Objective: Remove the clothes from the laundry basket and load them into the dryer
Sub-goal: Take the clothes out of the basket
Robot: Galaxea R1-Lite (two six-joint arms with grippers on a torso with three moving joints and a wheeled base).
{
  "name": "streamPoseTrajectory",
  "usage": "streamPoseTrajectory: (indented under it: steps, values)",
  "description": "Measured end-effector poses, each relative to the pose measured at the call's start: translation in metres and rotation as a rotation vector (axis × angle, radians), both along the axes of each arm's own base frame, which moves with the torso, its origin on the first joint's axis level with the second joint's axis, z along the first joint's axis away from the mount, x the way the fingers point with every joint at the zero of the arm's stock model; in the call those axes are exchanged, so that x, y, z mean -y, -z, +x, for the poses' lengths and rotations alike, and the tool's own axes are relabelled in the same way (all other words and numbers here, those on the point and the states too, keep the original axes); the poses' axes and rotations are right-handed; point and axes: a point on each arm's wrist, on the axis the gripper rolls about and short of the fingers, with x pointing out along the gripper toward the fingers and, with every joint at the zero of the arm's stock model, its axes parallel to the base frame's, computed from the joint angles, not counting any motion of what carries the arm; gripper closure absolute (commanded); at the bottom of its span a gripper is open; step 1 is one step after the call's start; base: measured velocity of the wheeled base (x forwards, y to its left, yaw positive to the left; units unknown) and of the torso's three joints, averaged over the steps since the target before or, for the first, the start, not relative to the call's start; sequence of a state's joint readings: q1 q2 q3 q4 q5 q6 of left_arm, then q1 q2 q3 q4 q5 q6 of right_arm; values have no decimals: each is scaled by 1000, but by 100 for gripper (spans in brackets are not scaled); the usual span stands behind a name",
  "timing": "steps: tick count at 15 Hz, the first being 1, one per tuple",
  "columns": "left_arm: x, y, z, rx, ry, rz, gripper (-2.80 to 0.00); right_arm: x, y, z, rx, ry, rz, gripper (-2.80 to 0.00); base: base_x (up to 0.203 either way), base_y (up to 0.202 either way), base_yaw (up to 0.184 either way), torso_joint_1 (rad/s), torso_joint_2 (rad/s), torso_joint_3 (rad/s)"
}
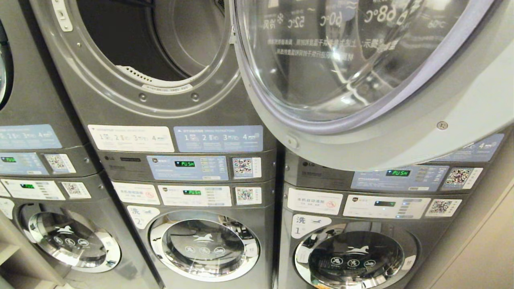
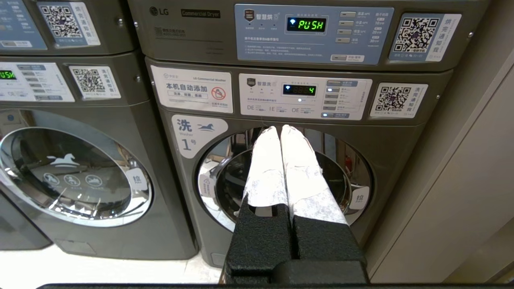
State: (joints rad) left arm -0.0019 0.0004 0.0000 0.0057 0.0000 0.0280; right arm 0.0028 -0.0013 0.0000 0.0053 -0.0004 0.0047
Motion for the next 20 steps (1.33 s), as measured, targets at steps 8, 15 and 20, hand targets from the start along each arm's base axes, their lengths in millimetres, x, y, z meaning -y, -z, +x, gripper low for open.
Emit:
streamPoseTrajectory:
  steps: [8, 15, 20]
  values:
    - [0, 0, 0, 0, 0, -4, 0, 0, 0, 0, 0, 0, 0, 0, 0, 0, 0, -55, 123, 62]
    - [0, 0, 0, 0, 0, -5, 0, 0, 0, 0, 0, 0, 0, 0, 0, 0, 0, -60, 127, 66]
    - [0, 0, 0, 0, 1, -4, 0, 0, 0, 0, -1, 0, 0, 0, 0, 0, 0, -57, 135, 67]
